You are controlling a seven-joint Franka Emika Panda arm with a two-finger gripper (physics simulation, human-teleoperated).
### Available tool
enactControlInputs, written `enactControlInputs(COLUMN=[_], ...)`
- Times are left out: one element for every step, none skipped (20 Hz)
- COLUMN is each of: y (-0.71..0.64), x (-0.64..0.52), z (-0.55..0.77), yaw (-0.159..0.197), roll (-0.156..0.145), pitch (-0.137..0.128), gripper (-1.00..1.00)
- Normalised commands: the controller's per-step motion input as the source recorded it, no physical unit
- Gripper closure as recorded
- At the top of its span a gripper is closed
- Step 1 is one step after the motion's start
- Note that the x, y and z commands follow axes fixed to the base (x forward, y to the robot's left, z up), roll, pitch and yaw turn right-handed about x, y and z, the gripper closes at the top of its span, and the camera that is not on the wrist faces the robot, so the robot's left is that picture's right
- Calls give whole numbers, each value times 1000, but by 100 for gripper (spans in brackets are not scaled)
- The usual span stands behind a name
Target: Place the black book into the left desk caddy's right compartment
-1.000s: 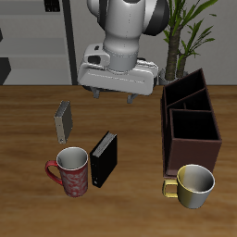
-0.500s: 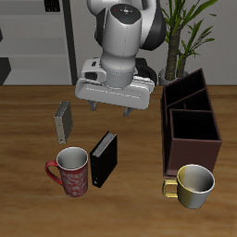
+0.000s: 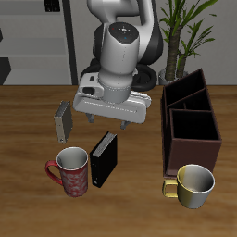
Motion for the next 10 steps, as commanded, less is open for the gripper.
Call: enactControlInputs(y=[-11,-83,-99,26,13,64,-4,-59,-76,-126], x=[30,1,-95,21,4,40,-4,24,-2,32], z=[-344,-184,-340,-368,-361,-287,-393,-257,-247,-223], yaw=[-10,-30,-38,-7,7,-24,19,-28,-61,20], roll=[58,-27,19,15,-22,46,12,-29,20,-53], pitch=[47,10,14,40,39,69,52,30,45,14], gripper=[-100,-100,-100,-100,-100,-100,-100,-100,-100,-100])
